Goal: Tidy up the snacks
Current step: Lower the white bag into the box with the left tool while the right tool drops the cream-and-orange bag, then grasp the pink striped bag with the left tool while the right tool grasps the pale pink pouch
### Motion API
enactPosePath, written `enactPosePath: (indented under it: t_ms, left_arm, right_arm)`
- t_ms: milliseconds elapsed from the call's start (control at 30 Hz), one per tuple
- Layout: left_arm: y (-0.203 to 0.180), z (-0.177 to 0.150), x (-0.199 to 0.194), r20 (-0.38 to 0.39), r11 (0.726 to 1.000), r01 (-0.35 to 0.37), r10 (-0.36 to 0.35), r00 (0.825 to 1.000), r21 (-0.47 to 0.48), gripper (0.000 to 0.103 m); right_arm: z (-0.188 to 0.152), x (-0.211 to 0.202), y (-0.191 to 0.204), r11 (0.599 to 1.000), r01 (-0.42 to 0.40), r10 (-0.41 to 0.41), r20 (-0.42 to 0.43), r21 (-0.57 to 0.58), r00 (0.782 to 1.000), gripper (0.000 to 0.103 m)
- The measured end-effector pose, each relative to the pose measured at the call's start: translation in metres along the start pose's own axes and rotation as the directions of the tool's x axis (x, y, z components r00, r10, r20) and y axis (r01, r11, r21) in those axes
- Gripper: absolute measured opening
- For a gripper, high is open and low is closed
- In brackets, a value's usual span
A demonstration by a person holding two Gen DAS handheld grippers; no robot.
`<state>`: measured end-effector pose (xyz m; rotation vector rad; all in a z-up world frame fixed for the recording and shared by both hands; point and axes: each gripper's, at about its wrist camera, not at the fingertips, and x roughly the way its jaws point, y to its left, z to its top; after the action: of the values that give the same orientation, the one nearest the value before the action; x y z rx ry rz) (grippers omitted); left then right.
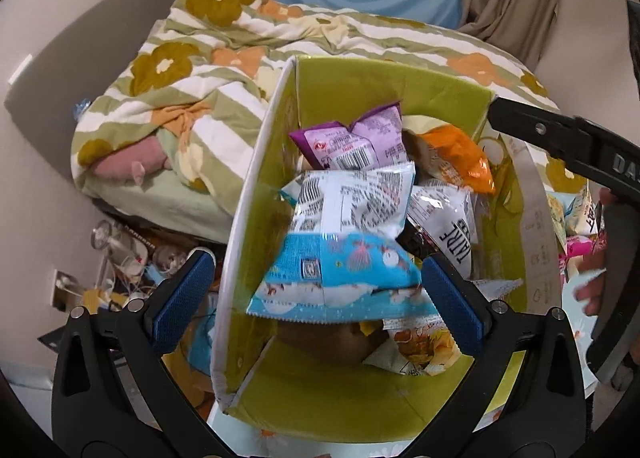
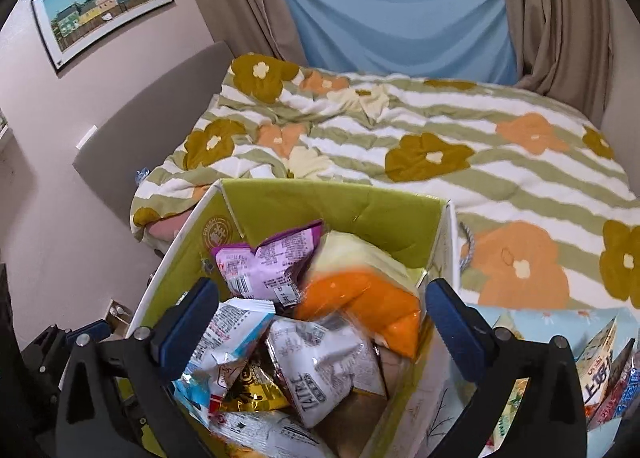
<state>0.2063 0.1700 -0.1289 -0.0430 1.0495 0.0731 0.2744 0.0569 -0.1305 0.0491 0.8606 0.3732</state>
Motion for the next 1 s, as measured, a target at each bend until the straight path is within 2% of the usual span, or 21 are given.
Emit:
enactPosePath:
  t_ms: [200, 533, 667, 833, 1000]
  left_arm:
    - [-0.002, -0.002, -0.006, 0.004, 1.0, -0.002, 0.002, 1.0, 0.004, 0.103]
    - [-0.007, 0.006, -0.055, 0.106, 1.0, 0.014, -0.017, 0.994, 0.023, 0.103]
    - [-0.019, 0.008, -0.073, 0.149, 0.997, 0.048, -0.056, 0.987, 0.06, 0.103]
    - [-0.045, 0.007, -0.084, 0.161, 0.985, 0.118, -0.137, 0.977, 0.127, 0.103]
    - [-0.085, -0.002, -0.086, 0.135, 0.949, 0.192, -0.23, 0.964, 0.252, 0.103]
  right_arm:
    - [-0.006, -0.007, -0.004, 1.0, 0.012, -0.013, -0.039, -0.016, 0.999, 0.103]
    - [0.002, -0.07, -0.003, 1.0, 0.008, -0.008, 0.034, -0.004, 0.999, 0.103]
    - [-0.002, -0.103, -0.007, 0.999, 0.04, -0.04, 0.054, -0.002, 0.998, 0.103]
    - [-0.018, -0.151, -0.02, 0.993, 0.103, -0.108, 0.098, 0.053, 0.989, 0.103]
    - [-0.041, -0.189, -0.041, 0.973, 0.187, -0.202, 0.111, 0.135, 0.973, 0.103]
